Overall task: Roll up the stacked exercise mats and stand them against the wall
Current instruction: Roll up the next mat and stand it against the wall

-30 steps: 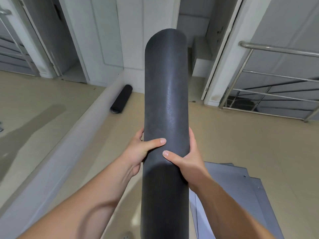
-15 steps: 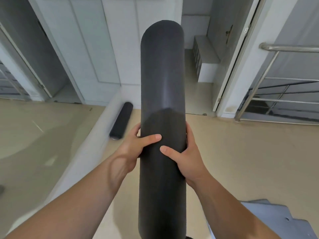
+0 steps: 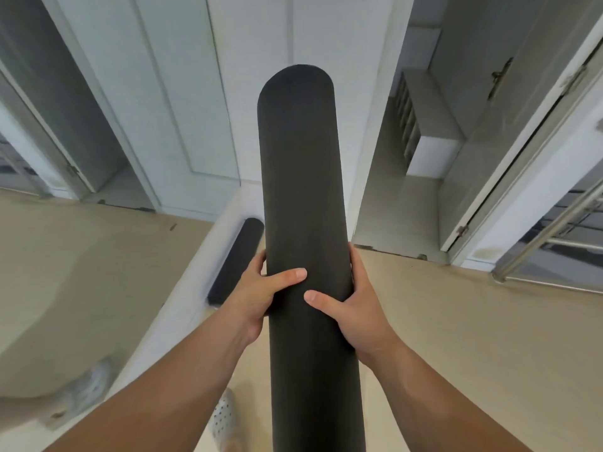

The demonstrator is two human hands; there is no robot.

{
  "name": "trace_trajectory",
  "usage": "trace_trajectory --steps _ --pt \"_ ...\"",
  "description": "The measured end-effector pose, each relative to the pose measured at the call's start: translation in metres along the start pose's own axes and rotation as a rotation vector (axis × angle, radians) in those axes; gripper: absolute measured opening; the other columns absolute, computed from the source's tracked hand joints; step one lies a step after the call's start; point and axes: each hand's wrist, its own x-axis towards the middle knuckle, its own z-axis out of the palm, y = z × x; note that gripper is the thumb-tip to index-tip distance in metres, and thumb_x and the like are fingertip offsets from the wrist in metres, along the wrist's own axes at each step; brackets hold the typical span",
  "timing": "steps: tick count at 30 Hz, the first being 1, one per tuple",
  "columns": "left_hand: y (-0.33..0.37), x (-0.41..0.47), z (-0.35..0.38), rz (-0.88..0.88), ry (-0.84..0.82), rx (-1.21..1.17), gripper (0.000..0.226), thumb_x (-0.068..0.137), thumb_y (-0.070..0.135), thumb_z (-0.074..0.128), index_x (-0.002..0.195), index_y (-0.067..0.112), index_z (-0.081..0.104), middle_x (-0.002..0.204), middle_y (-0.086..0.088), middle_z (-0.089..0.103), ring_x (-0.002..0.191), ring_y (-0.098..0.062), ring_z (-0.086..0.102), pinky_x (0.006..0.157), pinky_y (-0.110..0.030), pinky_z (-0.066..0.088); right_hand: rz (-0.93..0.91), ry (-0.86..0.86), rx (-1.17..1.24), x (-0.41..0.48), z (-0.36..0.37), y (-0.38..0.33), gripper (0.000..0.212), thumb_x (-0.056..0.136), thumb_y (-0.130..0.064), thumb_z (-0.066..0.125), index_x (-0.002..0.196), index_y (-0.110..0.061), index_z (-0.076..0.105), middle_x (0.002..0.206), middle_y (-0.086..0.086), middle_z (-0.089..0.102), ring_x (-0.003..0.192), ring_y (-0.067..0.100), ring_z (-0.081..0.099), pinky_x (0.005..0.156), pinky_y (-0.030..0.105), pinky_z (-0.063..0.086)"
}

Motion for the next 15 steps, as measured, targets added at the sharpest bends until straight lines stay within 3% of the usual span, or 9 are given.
trace_trajectory --steps 2,6,11,15 --pt "0.017 0.119 -0.052 -0.067 -0.090 0.021 0.085 0.067 0.025 0.088 0.143 0.031 0.049 0.109 0.016 0.076 0.086 -0.003 0.074 0.056 -0.017 0.057 0.035 0.111 -0.031 0.113 0.039 0.030 0.098 0.070 -0.036 0.096 0.147 -0.054 0.039 0.133 -0.024 0.063 0.120 0.011 0.066 0.098 0.046 0.060" --pt "0.037 0.189 -0.076 -0.104 -0.093 0.013 0.077 0.076 0.021 0.085 0.142 0.031 0.048 0.114 0.013 0.072 0.088 -0.005 0.073 0.058 -0.018 0.055 0.065 0.123 -0.045 0.177 0.061 0.034 0.097 0.073 -0.034 0.095 0.147 -0.057 0.037 0.131 -0.029 0.060 0.120 0.007 0.065 0.097 0.042 0.061" --pt "0.066 0.302 -0.102 -0.205 -0.112 0.012 0.089 0.068 0.028 0.087 0.146 0.030 0.045 0.123 0.006 0.068 0.105 -0.015 0.067 0.071 -0.027 0.052 0.160 0.189 -0.074 0.287 0.084 0.048 0.103 0.071 -0.044 0.094 0.150 -0.058 0.030 0.138 -0.029 0.055 0.123 0.008 0.062 0.101 0.043 0.059" --pt "0.065 0.379 -0.109 -0.273 -0.083 0.013 0.094 0.061 0.031 0.089 0.145 0.031 0.047 0.122 0.004 0.070 0.107 -0.019 0.068 0.075 -0.031 0.055 0.221 0.187 -0.062 0.359 0.082 0.075 0.108 0.069 -0.047 0.095 0.152 -0.057 0.028 0.139 -0.028 0.055 0.124 0.010 0.062 0.101 0.044 0.059"
